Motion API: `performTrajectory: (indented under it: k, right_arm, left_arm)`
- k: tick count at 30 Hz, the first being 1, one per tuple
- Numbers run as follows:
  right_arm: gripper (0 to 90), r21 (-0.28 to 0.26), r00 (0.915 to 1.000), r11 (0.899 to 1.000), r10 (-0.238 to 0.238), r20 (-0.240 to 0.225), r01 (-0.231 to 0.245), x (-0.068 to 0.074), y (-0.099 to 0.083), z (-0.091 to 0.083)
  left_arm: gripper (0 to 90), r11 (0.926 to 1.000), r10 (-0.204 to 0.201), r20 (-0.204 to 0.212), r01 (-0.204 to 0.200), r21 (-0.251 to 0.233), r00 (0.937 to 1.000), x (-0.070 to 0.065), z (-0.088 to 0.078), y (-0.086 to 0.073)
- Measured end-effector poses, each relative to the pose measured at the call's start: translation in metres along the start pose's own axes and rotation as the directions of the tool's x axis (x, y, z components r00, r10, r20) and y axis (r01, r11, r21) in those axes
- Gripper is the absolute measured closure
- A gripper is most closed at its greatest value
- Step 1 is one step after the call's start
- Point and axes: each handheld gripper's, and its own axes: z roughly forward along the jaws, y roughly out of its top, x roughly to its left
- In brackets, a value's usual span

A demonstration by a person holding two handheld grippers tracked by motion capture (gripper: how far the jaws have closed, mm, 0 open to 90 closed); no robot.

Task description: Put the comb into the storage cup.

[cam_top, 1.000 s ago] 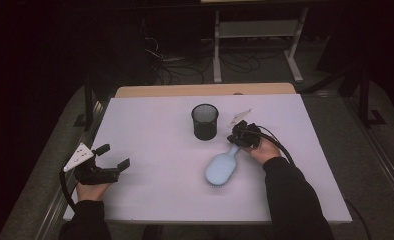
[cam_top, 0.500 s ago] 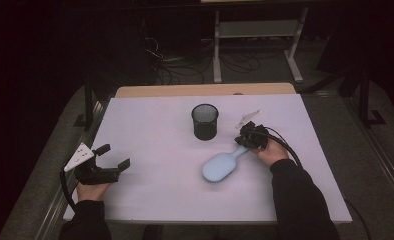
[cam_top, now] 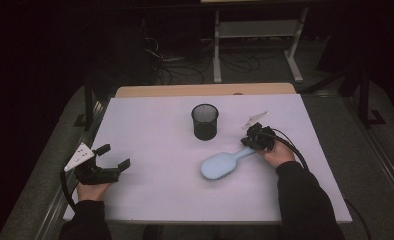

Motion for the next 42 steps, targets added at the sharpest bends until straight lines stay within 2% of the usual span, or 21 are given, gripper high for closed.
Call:
performTrajectory:
  k: [15,27,42]
  right_arm:
    - [88.9,-0.014,0.9998,1.0,0.018,-0.004,-0.018,0.004,-0.016,-0.01]
    - [88.9,-0.008,1.0,1.0,0.005,0.001,-0.005,0.008,-0.024,-0.016]
    - [88.7,-0.02,0.9996,0.999,0.028,0.004,-0.028,0.009,-0.038,-0.025]
  left_arm:
    - [0.0,1.0,0.0,0.003,0.0,0.003,1.0,0.0,0.001,0.0]
    - [0.0,1.0,0.003,0.006,-0.003,0.004,1.0,0.0,0.001,0.0]
    - [0.0,0.9999,0.007,0.01,-0.007,0.011,0.9999,0.0,0.002,0.0]
